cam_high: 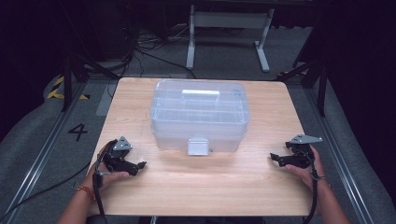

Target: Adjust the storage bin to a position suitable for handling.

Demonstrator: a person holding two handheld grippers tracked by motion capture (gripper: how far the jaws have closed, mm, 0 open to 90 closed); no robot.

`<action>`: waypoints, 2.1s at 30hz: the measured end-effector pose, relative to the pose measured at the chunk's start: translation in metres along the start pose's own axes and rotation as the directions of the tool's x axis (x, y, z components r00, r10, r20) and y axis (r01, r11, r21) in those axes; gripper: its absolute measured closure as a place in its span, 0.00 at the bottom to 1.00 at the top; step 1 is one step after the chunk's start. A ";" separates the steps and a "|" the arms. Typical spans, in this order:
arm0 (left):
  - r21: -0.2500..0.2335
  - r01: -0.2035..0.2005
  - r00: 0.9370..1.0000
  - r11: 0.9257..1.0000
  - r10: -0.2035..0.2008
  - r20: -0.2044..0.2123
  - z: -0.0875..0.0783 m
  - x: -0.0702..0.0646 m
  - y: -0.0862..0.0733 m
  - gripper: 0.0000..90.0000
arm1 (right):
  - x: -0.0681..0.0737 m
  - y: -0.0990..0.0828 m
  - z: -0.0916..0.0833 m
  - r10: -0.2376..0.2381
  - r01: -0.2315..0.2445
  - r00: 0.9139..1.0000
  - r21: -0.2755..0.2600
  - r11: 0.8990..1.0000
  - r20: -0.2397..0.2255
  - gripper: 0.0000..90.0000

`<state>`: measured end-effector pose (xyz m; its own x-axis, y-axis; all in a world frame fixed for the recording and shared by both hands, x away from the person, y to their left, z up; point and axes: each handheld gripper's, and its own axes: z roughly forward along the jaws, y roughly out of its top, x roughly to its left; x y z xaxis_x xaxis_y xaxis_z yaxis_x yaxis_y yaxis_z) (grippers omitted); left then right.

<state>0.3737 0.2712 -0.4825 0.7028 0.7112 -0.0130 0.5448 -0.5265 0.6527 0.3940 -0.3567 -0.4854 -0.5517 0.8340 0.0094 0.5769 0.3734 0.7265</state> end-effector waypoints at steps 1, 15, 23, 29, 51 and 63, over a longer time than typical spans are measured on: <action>0.000 0.000 1.000 1.000 0.000 0.000 0.000 0.000 0.000 0.01 | 0.000 0.000 -0.001 -0.003 0.003 1.000 -0.004 1.000 -0.003 0.24; -0.010 -0.002 1.000 1.000 0.002 -0.009 0.000 0.000 -0.001 0.01 | 0.011 0.016 -0.014 -0.032 0.030 0.999 -0.075 0.997 -0.021 0.27; -0.008 -0.005 1.000 1.000 0.005 -0.012 -0.001 0.000 -0.001 0.02 | 0.021 0.035 -0.025 -0.070 0.066 0.997 -0.132 0.989 -0.026 0.29; -0.008 -0.006 1.000 1.000 0.006 -0.014 -0.001 0.000 -0.001 0.02 | 0.026 0.052 -0.036 -0.097 0.091 0.995 -0.162 0.983 -0.026 0.29; -0.007 0.013 1.000 1.000 -0.013 -0.013 -0.002 0.000 -0.002 0.03 | 0.038 0.114 -0.068 -0.149 0.144 0.989 -0.261 0.955 0.000 0.31; -0.007 0.015 1.000 1.000 -0.015 -0.011 -0.002 0.000 -0.002 0.03 | 0.052 0.140 -0.067 -0.191 0.183 0.981 -0.275 0.944 -0.004 0.31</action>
<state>0.3714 0.2728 -0.4822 0.6893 0.7244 -0.0142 0.5520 -0.5123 0.6579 0.4059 -0.2878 -0.3369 -0.6540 0.7456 -0.1275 0.2781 0.3937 0.8762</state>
